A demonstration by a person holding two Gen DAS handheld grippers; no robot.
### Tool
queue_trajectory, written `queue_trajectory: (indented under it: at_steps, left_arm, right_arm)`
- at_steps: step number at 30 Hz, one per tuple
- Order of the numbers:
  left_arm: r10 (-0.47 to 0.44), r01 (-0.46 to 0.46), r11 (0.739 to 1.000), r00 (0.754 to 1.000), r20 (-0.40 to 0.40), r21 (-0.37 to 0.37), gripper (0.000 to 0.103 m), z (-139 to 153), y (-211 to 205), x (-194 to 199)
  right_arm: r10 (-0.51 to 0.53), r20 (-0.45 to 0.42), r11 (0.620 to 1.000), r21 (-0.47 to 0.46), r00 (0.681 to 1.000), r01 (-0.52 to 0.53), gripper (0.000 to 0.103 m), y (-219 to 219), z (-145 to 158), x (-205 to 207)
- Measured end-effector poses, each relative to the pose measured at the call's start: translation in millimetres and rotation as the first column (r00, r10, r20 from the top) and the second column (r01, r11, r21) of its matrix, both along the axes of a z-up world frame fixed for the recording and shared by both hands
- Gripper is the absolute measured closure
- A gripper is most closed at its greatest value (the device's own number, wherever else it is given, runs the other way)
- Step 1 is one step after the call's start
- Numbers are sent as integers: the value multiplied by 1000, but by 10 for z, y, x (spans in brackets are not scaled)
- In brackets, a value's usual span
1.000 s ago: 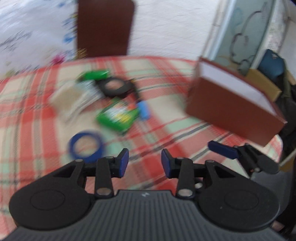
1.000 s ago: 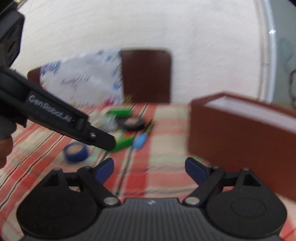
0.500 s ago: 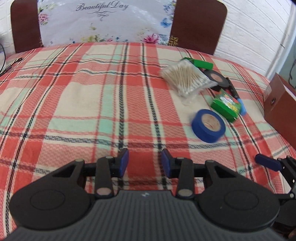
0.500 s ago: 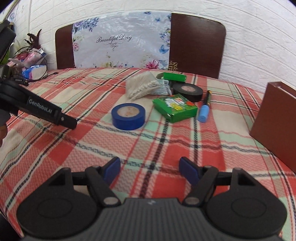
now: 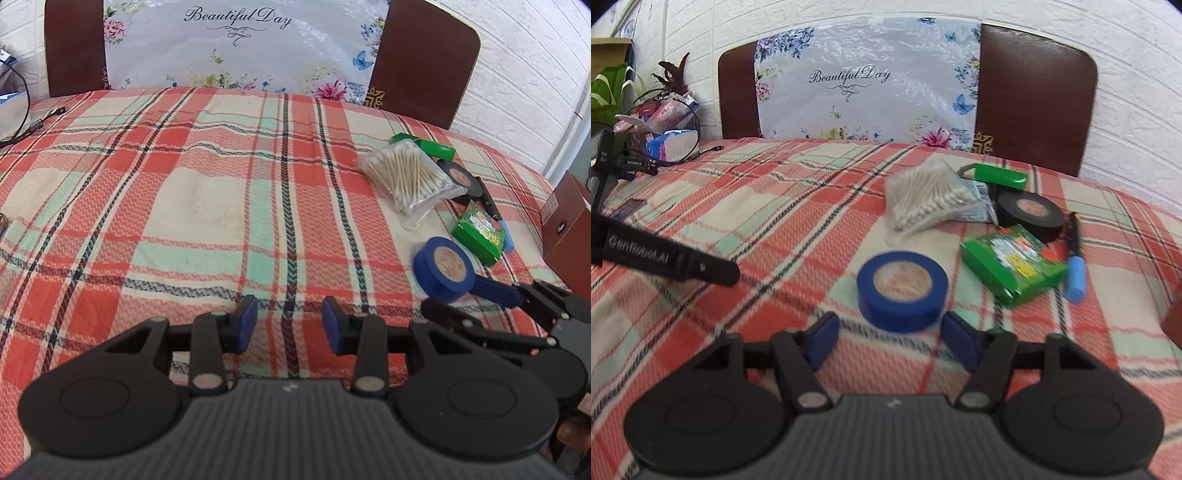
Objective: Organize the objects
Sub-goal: 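Reach the left gripper to the blue tape roll and grasp it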
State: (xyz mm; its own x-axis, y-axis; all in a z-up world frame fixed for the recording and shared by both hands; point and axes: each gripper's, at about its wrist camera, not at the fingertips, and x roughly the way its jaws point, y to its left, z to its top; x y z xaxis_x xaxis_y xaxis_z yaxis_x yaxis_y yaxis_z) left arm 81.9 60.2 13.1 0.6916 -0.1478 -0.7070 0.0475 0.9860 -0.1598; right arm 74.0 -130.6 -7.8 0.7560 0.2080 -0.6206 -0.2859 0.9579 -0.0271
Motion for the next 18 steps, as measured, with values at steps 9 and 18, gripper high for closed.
queue_trajectory:
  at_steps: [9,18]
  left_arm:
    - [0,-5,995,999,-51,-97,50,88,82,0]
    - [-138,133,983,990,-26,-122,52,274,-417,378]
  right_arm:
    - [145,57,984,-117,988,-138,95,323,4,-315]
    - [31,19,999,12,999,-31,53,-21,68,-93]
